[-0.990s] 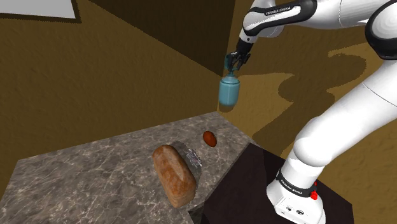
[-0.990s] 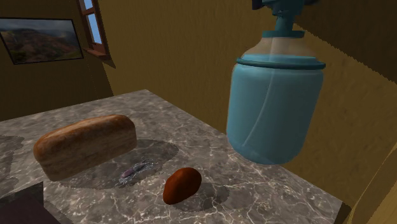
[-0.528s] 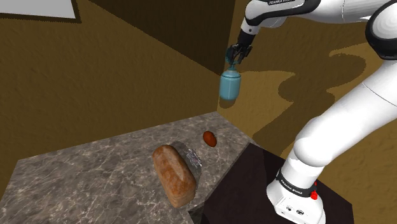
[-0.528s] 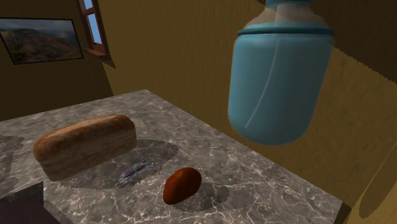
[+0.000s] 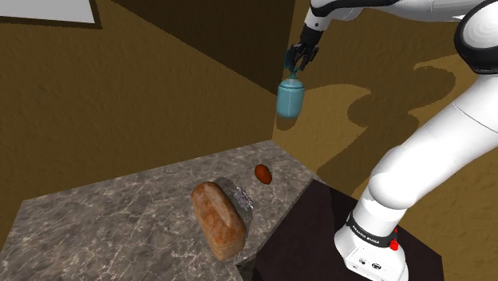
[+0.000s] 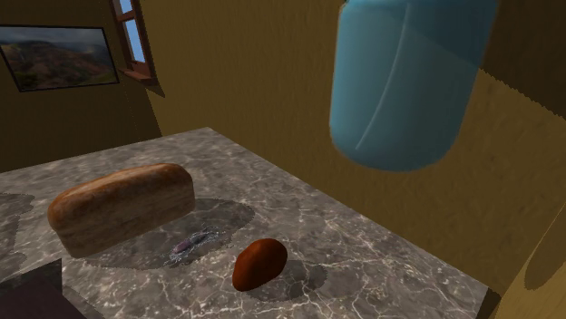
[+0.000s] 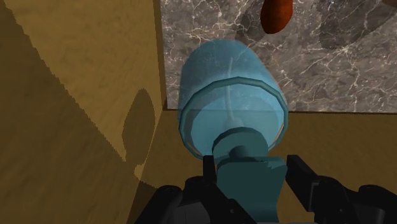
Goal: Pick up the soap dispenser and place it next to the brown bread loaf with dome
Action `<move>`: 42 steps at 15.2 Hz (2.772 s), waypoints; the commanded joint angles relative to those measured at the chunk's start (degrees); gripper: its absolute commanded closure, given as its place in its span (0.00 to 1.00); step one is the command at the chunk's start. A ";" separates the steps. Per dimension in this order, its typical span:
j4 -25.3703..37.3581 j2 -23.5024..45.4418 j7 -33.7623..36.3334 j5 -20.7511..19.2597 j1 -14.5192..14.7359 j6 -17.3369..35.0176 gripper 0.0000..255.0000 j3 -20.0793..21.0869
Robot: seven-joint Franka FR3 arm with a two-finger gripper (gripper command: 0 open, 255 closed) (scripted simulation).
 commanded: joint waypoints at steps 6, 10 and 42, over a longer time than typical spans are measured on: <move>6.88 1.38 -0.37 0.50 0.22 -5.48 1.00 -0.04; 11.17 2.54 -0.58 0.87 0.37 -8.65 1.00 -0.11; 7.10 9.16 37.04 -3.43 11.40 -1.10 1.00 25.00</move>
